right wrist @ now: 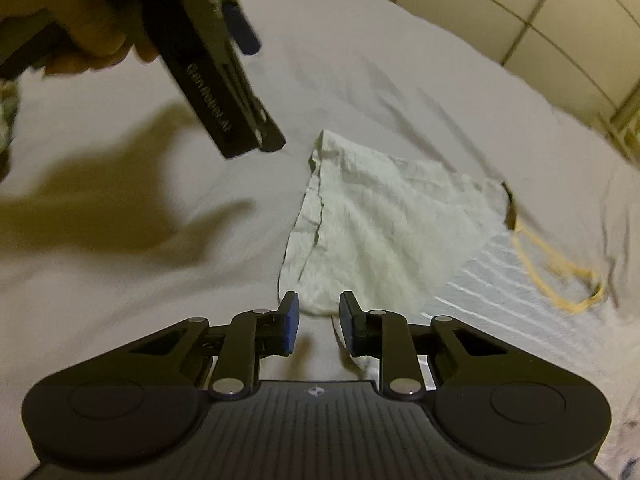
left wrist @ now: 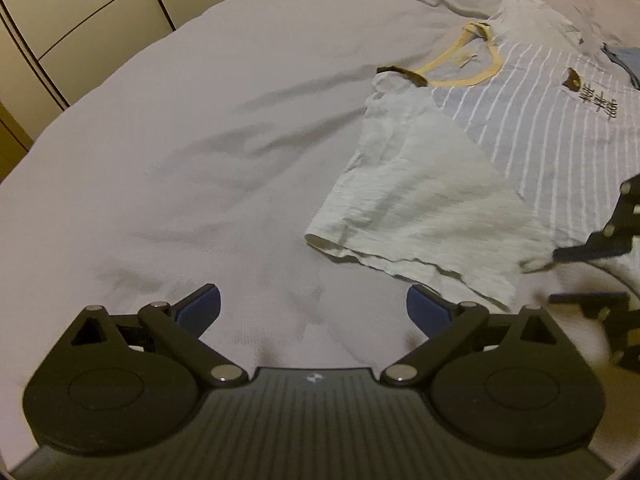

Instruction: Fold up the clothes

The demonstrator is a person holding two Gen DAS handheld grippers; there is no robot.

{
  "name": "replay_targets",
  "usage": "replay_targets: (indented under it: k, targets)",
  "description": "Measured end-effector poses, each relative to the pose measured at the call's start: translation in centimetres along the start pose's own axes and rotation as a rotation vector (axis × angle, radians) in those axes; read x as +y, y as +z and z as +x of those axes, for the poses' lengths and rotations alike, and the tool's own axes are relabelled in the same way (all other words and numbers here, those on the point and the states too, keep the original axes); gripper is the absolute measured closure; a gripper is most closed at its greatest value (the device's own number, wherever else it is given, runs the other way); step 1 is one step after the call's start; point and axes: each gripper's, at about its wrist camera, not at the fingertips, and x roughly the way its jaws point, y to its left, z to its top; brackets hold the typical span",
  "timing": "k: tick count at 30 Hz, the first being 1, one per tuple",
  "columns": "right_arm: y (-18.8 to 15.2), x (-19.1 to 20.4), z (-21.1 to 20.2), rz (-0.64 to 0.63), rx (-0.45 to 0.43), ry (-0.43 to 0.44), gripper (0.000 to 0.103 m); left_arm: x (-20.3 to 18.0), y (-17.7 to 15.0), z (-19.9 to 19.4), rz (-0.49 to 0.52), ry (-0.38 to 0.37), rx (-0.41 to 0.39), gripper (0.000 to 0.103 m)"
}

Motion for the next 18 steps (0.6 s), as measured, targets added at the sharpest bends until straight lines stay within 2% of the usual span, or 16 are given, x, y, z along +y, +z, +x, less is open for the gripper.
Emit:
replay_targets:
  k: [8,10,11,14,16,18]
  targets:
    - [0.9,1.2,5.2,0.005,0.101,-0.009,0.078,0.7,-0.4,2.5,-0.049,-0.034,0.003,0.005]
    - [0.9,1.1,5.5,0.008,0.108,-0.018,0.088,0.8,-0.6,2.7,-0.045,-0.032,0.005,0.005]
    - [0.9,0.9,5.5,0.021,0.11,-0.02,0.103,1.0,-0.7,2.8,-0.044,-0.033,0.005,0.005]
    - [1.4,0.8,4.7,0.05,0.079,0.01,0.103,1.5,-0.9,3.0,-0.04,-0.032,0.004,0.005]
    - [1.8,1.9,4.0,0.006,0.042,0.046,0.103,1.8,-1.1,3.2,-0.032,-0.028,0.008,0.005]
    - [2.0,2.1,4.2,0.01,0.043,0.06,0.103,2.0,-1.1,3.5,-0.012,-0.022,0.013,0.005]
